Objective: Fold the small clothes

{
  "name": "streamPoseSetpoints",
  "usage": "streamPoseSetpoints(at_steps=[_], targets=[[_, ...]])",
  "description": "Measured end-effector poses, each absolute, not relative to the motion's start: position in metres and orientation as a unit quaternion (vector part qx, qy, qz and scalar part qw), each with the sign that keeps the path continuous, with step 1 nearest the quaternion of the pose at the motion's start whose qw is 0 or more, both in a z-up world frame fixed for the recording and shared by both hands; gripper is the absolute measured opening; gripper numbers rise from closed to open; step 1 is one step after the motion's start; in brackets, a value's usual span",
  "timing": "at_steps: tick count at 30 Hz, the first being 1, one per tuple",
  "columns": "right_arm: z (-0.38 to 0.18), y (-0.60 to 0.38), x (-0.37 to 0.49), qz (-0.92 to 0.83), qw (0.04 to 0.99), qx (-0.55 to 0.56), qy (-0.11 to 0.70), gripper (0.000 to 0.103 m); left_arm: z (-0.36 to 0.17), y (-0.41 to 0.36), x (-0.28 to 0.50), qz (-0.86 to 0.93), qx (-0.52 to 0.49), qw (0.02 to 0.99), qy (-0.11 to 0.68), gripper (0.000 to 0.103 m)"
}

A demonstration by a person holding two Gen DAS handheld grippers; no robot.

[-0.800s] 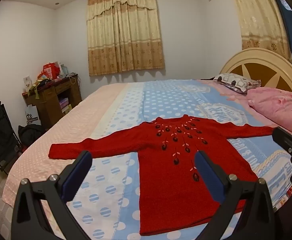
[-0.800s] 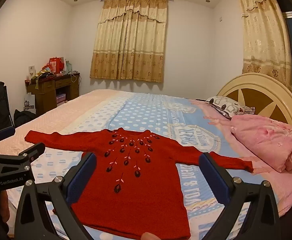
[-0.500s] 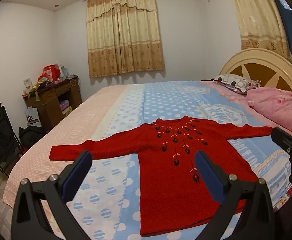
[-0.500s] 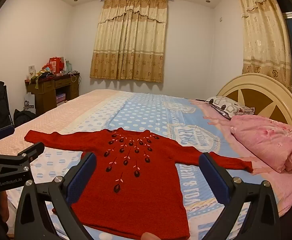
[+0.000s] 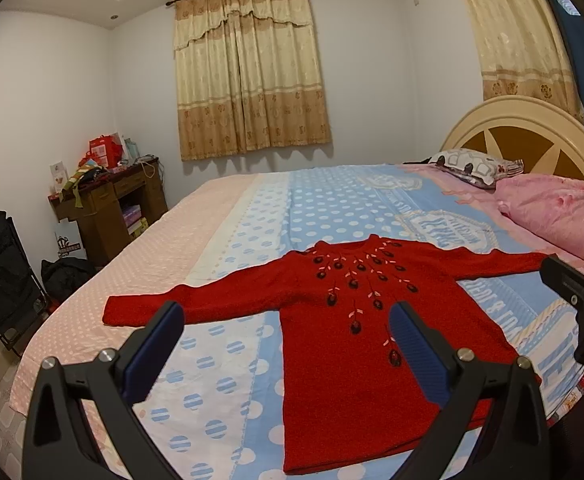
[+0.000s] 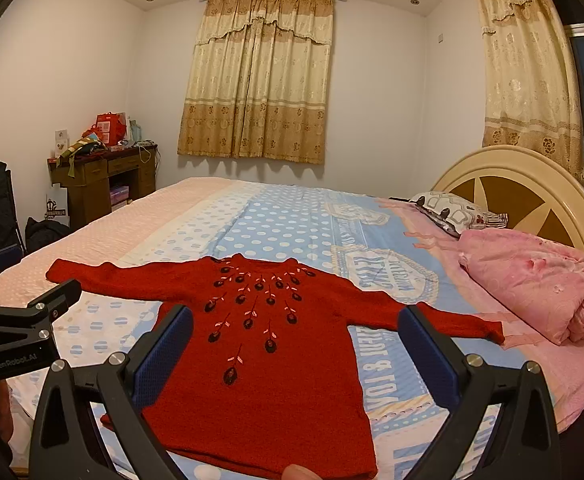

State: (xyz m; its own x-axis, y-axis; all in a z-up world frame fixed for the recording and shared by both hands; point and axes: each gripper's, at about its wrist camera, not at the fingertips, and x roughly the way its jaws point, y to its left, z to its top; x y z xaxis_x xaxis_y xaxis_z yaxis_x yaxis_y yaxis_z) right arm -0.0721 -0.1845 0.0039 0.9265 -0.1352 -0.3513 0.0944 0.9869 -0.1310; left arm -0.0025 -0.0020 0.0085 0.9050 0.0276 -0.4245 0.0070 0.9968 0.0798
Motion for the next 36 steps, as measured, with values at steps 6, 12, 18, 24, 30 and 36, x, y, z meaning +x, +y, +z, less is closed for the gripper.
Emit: streamPoseSetpoints(at_steps=[6, 12, 18, 24, 30, 36], targets=[[0.0040, -0.1856, -0.0723, -0.060, 0.980, -0.057, 0.183, 0.102, 0.0080, -0.0030, -0.0032, 0.004, 0.041, 0.975, 0.218, 0.103], [0.0036, -0.1856, -0.0728, -0.063, 0.979, -0.057, 0.184, 0.102, 0.0084, -0.0018, -0.0041, 0.004, 0.041, 0.975, 0.217, 0.103], [0.0028, -0.1857, -0.0735, -0.063, 0.979, -0.057, 0.185, 0.102, 0.0073, -0.0026, -0.0045, 0.004, 0.041, 0.975, 0.217, 0.103], [0.0028, -0.1859, -0.0734, -0.064, 0.979, -0.057, 0.186, 0.102, 0.0072, -0.0028, -0.0048, 0.005, 0.042, 0.975, 0.216, 0.103], [0.0027, -0.1856, -0.0731, -0.064, 0.979, -0.058, 0.185, 0.102, 0.0070, -0.0025, -0.0047, 0.004, 0.041, 0.975, 0.217, 0.103], [-0.0020, -0.1853, -0.0716, -0.064, 0.978, -0.059, 0.187, 0.102, 0.0062, -0.0023, -0.0047, 0.004, 0.042, 0.975, 0.216, 0.103]])
